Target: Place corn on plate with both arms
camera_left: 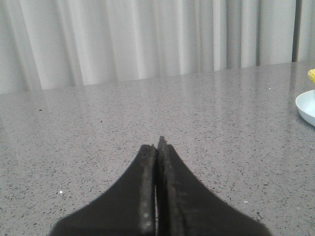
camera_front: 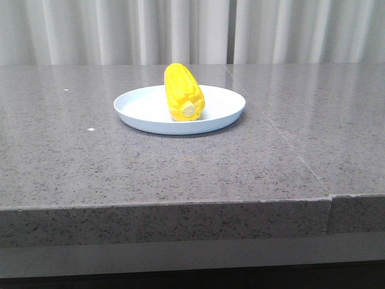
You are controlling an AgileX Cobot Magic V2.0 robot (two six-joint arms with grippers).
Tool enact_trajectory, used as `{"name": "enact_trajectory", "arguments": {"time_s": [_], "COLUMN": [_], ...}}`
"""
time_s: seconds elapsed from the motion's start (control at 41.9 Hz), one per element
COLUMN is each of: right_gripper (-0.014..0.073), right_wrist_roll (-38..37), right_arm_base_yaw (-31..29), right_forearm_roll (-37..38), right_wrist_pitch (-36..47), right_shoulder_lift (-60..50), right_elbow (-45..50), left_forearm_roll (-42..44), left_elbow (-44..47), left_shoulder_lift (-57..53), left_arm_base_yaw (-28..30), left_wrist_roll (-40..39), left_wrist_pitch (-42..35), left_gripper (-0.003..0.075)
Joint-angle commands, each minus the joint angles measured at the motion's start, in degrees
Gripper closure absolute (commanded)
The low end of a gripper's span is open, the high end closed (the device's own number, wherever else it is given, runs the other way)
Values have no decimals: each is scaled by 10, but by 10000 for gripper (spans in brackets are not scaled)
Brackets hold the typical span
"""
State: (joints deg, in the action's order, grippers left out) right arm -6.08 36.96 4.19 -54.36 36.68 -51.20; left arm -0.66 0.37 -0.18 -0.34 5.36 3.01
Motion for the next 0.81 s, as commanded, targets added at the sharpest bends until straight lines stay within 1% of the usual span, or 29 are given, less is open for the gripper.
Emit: {"name": "enact_trajectory", "arguments": {"time_s": [0.0, 0.669, 0.716, 0.788], "right_gripper": [713, 713, 713, 713], "right_wrist_roll": [3, 3, 3, 3], "right_arm_base_yaw": [-2, -2, -6, -30], "right_forearm_roll": [2, 0, 1, -2], "right_wrist_pitch": [37, 39, 38, 53], "right_shoulder_lift": [-1, -7, -14, -36], "right_elbow": [-15, -11, -6, 16], "left_forearm_roll": [-5, -5, -5, -5], "left_elbow": [1, 1, 1, 1], "left_shoulder_lift": [-13, -12, -12, -12], "left_arm_base_yaw": [-2, -2, -2, -2], "left_wrist_roll": [-6, -6, -6, -6], "left_wrist_pitch": [-40, -40, -40, -40], "left_gripper": [740, 740, 740, 740]}}
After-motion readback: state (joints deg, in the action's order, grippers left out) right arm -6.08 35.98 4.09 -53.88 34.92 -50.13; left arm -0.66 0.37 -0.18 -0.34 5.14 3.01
